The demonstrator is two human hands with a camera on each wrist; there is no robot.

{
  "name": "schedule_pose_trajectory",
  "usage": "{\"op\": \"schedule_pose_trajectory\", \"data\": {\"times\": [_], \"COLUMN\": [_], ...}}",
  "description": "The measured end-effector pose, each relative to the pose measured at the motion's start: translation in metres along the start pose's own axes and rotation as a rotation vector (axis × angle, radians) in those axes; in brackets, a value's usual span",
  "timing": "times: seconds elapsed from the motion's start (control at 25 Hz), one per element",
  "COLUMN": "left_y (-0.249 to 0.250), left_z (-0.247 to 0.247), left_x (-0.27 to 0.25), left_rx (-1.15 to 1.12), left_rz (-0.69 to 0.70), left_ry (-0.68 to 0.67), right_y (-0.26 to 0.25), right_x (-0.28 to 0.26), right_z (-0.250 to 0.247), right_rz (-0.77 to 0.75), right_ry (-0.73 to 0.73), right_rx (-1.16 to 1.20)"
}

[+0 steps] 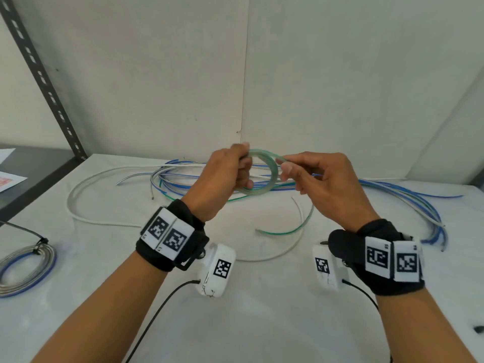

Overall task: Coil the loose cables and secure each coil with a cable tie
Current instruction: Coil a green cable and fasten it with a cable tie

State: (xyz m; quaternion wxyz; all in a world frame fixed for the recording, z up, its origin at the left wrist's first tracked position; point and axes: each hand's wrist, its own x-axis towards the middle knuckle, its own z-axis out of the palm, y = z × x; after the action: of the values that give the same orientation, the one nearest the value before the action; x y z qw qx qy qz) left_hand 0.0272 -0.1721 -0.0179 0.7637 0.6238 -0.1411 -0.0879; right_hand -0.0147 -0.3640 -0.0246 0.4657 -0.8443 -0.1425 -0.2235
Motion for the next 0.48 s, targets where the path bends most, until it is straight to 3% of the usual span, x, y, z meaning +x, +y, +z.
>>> {"op": "schedule_pose_trajectory", "data": {"times": [0.12, 0.2, 0.48], "left_y": [0.008, 0.009, 0.000], "left_z": [-0.005, -0.005, 0.003], "left_x": [0.001, -0.001, -0.002], "left_rx": [-0.259, -0.389, -0.513], "left_rz": [-0.006, 0.005, 0.050], "left_ry": [0.030, 0.022, 0.085], "right_y": [0.000, -0.005, -0.010], "right_x": [0.000, -0.002, -0.010], "right_z": [0.007, 0.020, 0.050], "right_rz": [0.081, 0.138, 0.221], "right_ry": [0.076, 0.053, 0.114], "right_rx": [0.176, 0.308, 0.497]}}
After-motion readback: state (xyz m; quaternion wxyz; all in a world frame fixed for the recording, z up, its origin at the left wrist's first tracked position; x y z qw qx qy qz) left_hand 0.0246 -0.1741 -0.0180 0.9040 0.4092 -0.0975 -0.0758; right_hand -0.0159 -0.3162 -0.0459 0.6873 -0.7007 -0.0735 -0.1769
